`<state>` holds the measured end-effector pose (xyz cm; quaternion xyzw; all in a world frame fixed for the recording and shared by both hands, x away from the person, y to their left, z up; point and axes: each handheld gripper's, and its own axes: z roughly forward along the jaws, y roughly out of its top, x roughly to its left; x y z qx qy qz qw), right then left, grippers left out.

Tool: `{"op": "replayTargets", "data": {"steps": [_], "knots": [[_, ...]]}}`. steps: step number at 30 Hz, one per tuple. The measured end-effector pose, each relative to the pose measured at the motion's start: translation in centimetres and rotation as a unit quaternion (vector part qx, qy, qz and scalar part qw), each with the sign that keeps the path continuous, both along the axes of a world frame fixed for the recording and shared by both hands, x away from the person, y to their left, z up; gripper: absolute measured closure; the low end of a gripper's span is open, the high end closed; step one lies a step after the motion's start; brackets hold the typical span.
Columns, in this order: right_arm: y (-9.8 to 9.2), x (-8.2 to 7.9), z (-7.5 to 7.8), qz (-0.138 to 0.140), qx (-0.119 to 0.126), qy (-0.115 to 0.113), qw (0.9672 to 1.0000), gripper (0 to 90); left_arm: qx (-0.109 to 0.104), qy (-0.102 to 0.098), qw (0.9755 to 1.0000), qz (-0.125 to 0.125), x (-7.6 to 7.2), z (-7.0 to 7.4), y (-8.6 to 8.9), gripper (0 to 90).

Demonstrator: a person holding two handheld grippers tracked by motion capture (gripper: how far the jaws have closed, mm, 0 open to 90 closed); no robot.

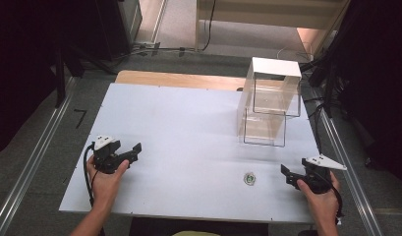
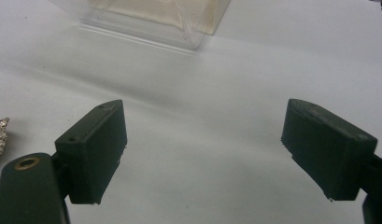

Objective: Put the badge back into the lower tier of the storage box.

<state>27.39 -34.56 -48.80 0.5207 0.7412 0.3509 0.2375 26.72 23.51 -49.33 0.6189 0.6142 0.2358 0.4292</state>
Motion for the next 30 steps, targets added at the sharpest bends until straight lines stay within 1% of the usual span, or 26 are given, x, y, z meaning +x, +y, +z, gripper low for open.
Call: {"op": "replayTargets", "data": {"steps": [2, 11, 30], "knots": [[0.0, 0.0, 0.0, 0.004, 0.005, 0.001, 1.0, 13.5, 0.0, -0.001, 1.0, 0.0, 0.0, 0.0, 0.0, 17.4], [0.8, 0.0, -0.2, 0.02, 0.01, 0.005, 0.9997, 13.5, -0.001, -0.002, 1.0, 0.0, 0.0, 0.0, 0.1, 17.4], [1.7, 0.1, -0.4, 0.038, 0.014, 0.007, 0.9992, 13.1, 0.0, -0.002, 1.0, -0.001, 0.0, 0.0, 0.0, 17.4]]}}
